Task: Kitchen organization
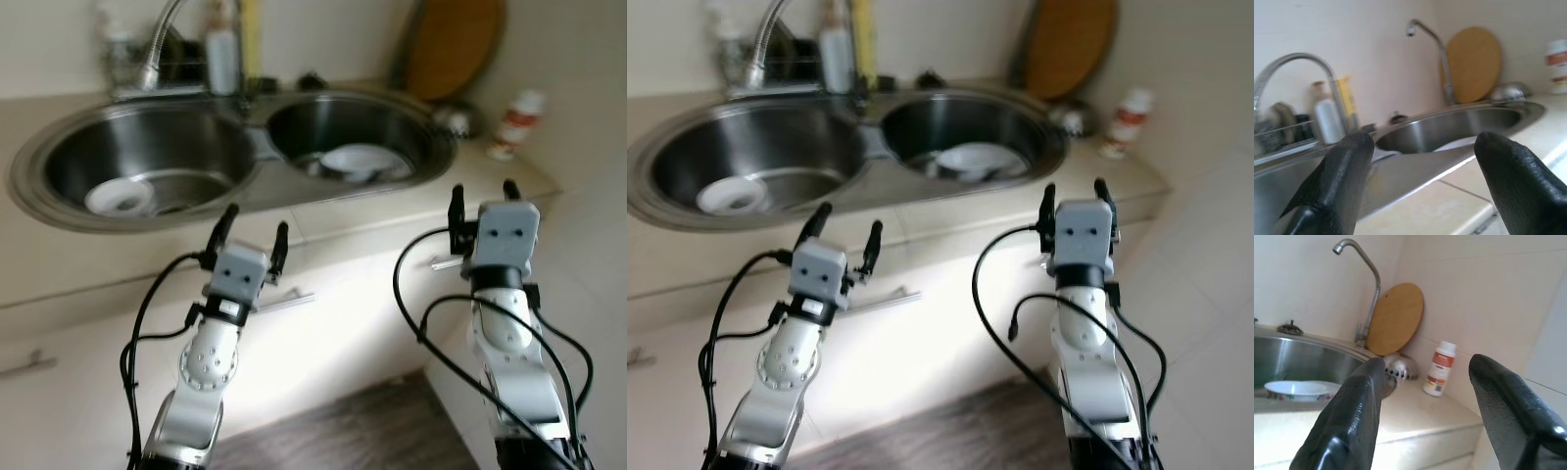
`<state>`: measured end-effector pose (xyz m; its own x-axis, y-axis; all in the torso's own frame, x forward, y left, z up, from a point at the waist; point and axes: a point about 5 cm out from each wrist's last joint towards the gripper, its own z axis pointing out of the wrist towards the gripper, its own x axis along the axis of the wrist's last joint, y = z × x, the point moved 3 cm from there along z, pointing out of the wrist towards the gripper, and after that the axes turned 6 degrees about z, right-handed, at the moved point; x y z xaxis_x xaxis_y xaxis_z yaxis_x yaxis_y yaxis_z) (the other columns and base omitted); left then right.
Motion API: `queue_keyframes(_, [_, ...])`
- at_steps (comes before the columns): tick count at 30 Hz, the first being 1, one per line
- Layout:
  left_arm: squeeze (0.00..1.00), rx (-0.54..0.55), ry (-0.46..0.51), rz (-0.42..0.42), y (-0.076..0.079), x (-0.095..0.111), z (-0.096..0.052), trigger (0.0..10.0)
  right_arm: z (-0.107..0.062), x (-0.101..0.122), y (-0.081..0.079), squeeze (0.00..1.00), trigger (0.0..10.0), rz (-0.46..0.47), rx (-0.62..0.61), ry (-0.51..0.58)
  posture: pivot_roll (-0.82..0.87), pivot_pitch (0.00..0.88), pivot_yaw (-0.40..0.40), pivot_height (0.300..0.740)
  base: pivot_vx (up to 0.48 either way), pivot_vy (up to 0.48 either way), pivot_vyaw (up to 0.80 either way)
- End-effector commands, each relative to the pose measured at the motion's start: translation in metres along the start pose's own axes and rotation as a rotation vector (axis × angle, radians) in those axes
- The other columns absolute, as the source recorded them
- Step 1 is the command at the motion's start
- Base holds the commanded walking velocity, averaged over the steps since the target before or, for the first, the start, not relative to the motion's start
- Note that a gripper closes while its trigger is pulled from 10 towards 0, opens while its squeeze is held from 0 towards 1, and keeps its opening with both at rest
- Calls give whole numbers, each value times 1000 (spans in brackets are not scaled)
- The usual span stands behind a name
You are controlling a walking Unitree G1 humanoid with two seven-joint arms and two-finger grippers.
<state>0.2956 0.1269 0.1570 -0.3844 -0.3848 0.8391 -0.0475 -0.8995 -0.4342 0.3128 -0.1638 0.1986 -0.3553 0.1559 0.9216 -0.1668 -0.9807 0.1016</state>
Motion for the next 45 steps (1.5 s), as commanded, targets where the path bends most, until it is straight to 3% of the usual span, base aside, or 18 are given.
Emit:
queue_keyframes(1, [0, 1, 8, -5, 1, 2, 1, 10000, 1, 5, 6, 0, 10000, -28, -21, 21, 93, 0, -54, 740, 0, 0, -800])
queue_keyframes(9, [0, -5, 6, -4, 2, 2, 1, 10000, -2, 2, 11, 0, 10000, -59, -44, 9, 90, 0, -53, 740, 0, 0, -795])
queue_keyframes(18, [0, -14, 0, 3, 3, 1, 1, 10000, -3, -13, 22, 0, 10000, -110, -119, -76, 88, 0, -48, 740, 0, 0, -769])
queue_keyframes(45, [0, -26, -12, 8, 6, -3, -1, 10000, -1, -24, 27, 0, 10000, -145, -181, -127, 88, 0, -46, 740, 0, 0, -763])
